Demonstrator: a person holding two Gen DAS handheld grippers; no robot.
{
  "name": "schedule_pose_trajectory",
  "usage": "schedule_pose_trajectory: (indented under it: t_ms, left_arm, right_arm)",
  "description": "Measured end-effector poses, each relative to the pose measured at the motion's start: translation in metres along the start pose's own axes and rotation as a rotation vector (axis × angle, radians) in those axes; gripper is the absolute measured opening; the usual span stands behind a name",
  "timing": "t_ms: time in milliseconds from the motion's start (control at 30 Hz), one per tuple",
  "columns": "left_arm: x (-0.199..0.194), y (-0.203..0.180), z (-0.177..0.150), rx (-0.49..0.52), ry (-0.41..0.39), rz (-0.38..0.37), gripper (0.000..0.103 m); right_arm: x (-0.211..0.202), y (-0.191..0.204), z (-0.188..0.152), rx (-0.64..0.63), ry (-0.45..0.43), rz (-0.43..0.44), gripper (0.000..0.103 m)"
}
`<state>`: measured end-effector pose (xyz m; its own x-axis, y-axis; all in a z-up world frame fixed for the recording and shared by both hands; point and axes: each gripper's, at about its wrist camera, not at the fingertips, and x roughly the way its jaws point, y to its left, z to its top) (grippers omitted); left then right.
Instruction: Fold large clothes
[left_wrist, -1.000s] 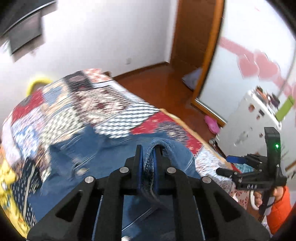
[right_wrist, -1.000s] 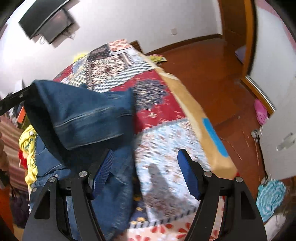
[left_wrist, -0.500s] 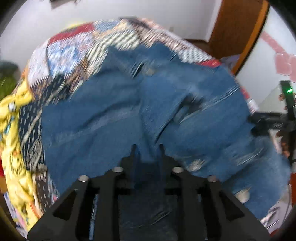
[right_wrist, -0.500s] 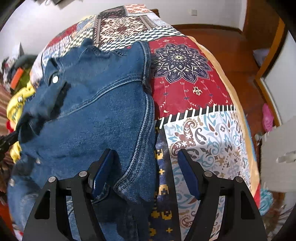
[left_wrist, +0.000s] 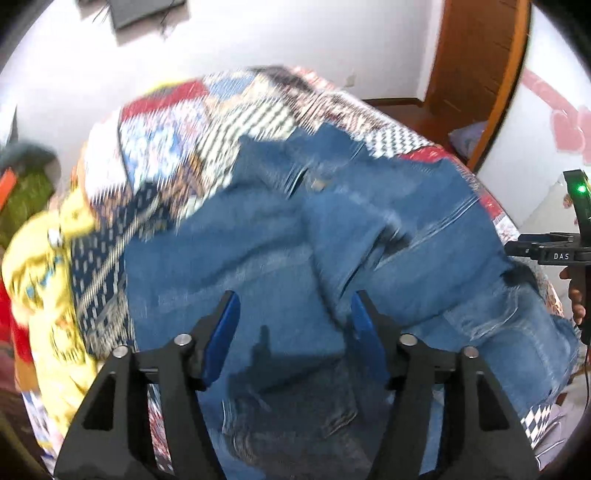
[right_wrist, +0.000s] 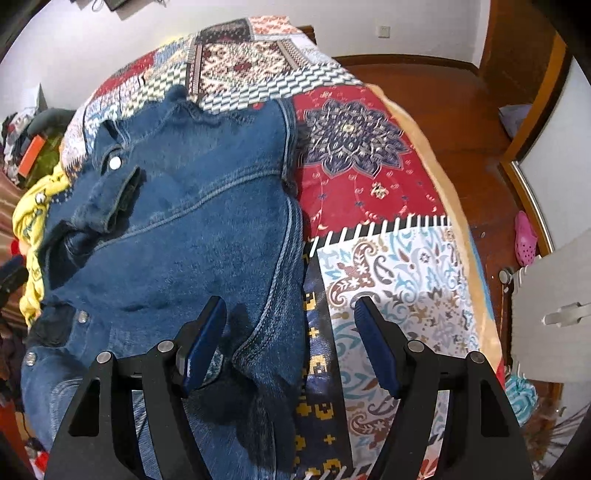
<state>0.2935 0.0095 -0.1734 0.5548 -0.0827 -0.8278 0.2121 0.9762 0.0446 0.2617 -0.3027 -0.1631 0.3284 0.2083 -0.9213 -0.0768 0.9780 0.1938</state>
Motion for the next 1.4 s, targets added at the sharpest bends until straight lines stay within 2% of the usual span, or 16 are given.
schedule_pose_trajectory:
  t_ms: [167,300,467,567,600,633,667,733,833,1033,1167,1267,1400]
  left_arm:
    - [0.016,-0.035,0.032,0.171,-0.026,0.032,0.068]
    - [0.051,-0.059,0.040,0.309,0.036,0.052,0.068]
    - [0.096,-0.071,0.040,0.392,0.119,0.091,0.068]
    - [0.110,-0.076,0.039,0.412,0.118,0.096,0.062]
    - [0.112,-0.076,0.040,0.409,0.118,0.098,0.053]
    - [0.112,-0.076,0.041,0.393,0.118,0.092,0.045]
    - [0.110,-0.074,0.043,0.366,0.113,0.067,0.041]
    - [0.103,-0.069,0.047,0.320,0.094,0.031,0.020]
    - [0.083,-0.049,0.056,0.204,0.044,-0.041,0.011]
    - [0.029,0.002,0.062,-0.026,-0.077,-0.149,0.009]
    - [-0.003,0.035,0.048,-0.117,-0.147,-0.147,0.009]
    - [-0.011,0.054,0.027,-0.167,-0.146,-0.143,0.009]
    - [-0.006,0.073,-0.009,-0.213,-0.094,-0.103,0.009]
  right_arm:
    - [-0.010,0.002,0.003,-0.004,-0.031,0.020,0.068]
    - [-0.008,0.005,0.005,-0.021,-0.031,0.029,0.068]
    - [0.000,0.003,0.007,-0.033,-0.011,0.031,0.068]
    - [0.007,0.001,0.008,-0.038,0.002,0.020,0.068]
    - [0.010,0.001,0.009,-0.040,0.008,0.011,0.068]
    - [0.014,0.000,0.009,-0.043,0.017,0.004,0.068]
    - [0.017,0.000,0.010,-0.045,0.025,0.000,0.068]
    - [0.025,-0.001,0.011,-0.049,0.042,-0.008,0.069]
    - [0.026,0.003,0.011,-0.081,0.032,-0.028,0.070]
    - [0.028,0.013,0.009,-0.146,0.022,-0.082,0.070]
    - [0.028,0.011,0.008,-0.140,0.022,-0.085,0.070]
    - [0.028,0.012,0.008,-0.138,0.017,-0.086,0.071]
    - [0.028,0.013,0.008,-0.131,0.018,-0.100,0.071]
